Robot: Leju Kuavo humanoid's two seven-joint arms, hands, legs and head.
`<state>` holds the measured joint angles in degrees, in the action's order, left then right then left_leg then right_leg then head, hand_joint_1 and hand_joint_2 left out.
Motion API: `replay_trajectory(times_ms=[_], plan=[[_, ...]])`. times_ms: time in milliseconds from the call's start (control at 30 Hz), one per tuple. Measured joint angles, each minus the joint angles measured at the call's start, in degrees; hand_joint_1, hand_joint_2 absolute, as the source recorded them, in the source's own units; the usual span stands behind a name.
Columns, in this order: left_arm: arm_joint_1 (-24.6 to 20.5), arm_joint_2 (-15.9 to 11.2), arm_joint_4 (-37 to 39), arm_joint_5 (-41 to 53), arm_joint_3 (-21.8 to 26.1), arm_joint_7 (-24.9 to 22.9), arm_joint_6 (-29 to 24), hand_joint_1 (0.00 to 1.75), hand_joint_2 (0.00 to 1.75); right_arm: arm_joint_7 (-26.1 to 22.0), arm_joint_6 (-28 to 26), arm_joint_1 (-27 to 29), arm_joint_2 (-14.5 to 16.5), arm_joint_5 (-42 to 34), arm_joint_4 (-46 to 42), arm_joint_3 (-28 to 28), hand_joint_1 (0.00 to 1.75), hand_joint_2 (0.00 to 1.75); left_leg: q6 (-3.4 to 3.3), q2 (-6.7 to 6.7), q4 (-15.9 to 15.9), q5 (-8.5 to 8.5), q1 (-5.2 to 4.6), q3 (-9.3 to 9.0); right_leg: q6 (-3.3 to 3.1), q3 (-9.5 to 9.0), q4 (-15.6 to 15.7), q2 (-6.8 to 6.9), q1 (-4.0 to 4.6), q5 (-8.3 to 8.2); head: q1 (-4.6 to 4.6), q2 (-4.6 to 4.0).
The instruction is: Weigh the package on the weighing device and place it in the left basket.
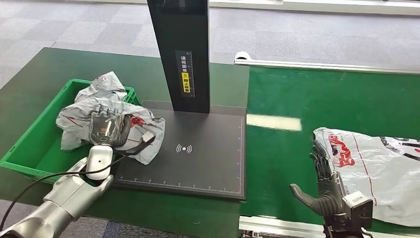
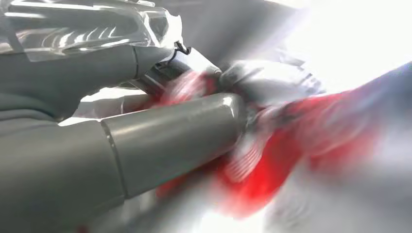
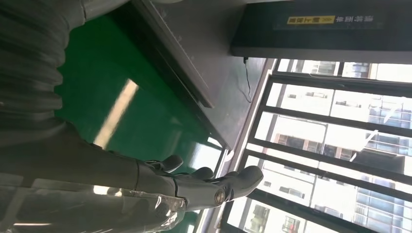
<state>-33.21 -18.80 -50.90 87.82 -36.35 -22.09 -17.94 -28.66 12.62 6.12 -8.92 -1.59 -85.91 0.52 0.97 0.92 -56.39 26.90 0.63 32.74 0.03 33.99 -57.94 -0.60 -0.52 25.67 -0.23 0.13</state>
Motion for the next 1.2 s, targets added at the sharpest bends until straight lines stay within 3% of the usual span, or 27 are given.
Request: replay_trajectory(times_ms=[100,133,200,300,467,1033,1133,1200], plan=[[-1.8,-1.41,5.25,-0.31,5.7,18.92,7.53,1.75,0.0,-0.57,1.44,-2.45,-0.08,0.86,2.04,-0.28,0.0,1.75,-0.02,0.02,0.17,0.56,-0.01,-0.4,-0.09,-0.68,0.02,-0.08,-0.06,0.27,0.08,0.01],[-2.27,-1.76,6.45,-0.46,8.03,22.24,9.48,1.75,0.0,-0.58,1.68,-3.66,0.02,1.21,2.95,-0.2,0.0,1.75,-0.01,0.19,0.3,0.9,-0.02,-0.83,-0.18,-1.11,0.03,-0.28,-0.12,0.4,0.07,0.02],[-2.47,-2.81,8.46,-0.69,11.7,24.46,12.45,1.75,0.0,-0.51,1.7,-5.38,0.23,1.76,4.36,-0.1,0.0,1.75,-0.04,0.63,0.56,1.41,-0.01,-1.98,-0.37,-1.82,0.04,-0.92,-0.22,0.61,0.06,0.01],[-2.42,-4.38,10.76,-0.73,15.64,24.63,15.21,1.75,0.0,-0.22,1.26,-6.34,0.56,2.28,5.37,-0.1,0.0,1.75,-0.03,0.63,0.9,1.59,-0.01,-2.96,-0.59,-2.33,0.04,-1.47,-0.23,0.79,0.02,0.01],[-2.73,-5.5,12.57,-0.35,18.65,23.78,16.73,1.75,0.0,0.27,0.79,-6.84,1.13,2.63,5.47,-0.14,0.0,1.75,-0.33,0.12,1.13,1.13,0.04,-2.97,-0.89,-2.25,0.0,-1.45,0.05,0.72,0.02,0.01],[-2.75,-5.4,14.48,-0.32,19.99,23.46,16.78,1.75,0.0,0.4,0.56,-6.78,2.14,2.75,5.58,-0.17,0.0,1.75,-0.35,0.2,1.63,1.16,0.03,-3.35,-1.3,-2.31,-0.02,-1.52,0.02,0.96,0.01,0.01],[-2.56,-5.25,14.52,-0.14,20.02,21.25,14.7,1.75,0.0,0.46,0.49,-6.57,2.23,2.86,5.51,-0.27,0.0,1.75,-0.27,0.21,1.63,1.1,0.03,-3.37,-1.31,-2.27,-0.02,-1.54,0.04,0.96,0.01,0.01],[-2.16,-4.83,14.52,-0.01,19.3,16.6,9.42,1.75,0.0,0.65,0.4,-5.6,2.34,2.98,4.92,-0.58,0.0,1.75,0.03,0.19,1.62,0.92,0.06,-3.29,-1.31,-2.14,-0.02,-1.53,0.09,0.95,0.02,0.01]])
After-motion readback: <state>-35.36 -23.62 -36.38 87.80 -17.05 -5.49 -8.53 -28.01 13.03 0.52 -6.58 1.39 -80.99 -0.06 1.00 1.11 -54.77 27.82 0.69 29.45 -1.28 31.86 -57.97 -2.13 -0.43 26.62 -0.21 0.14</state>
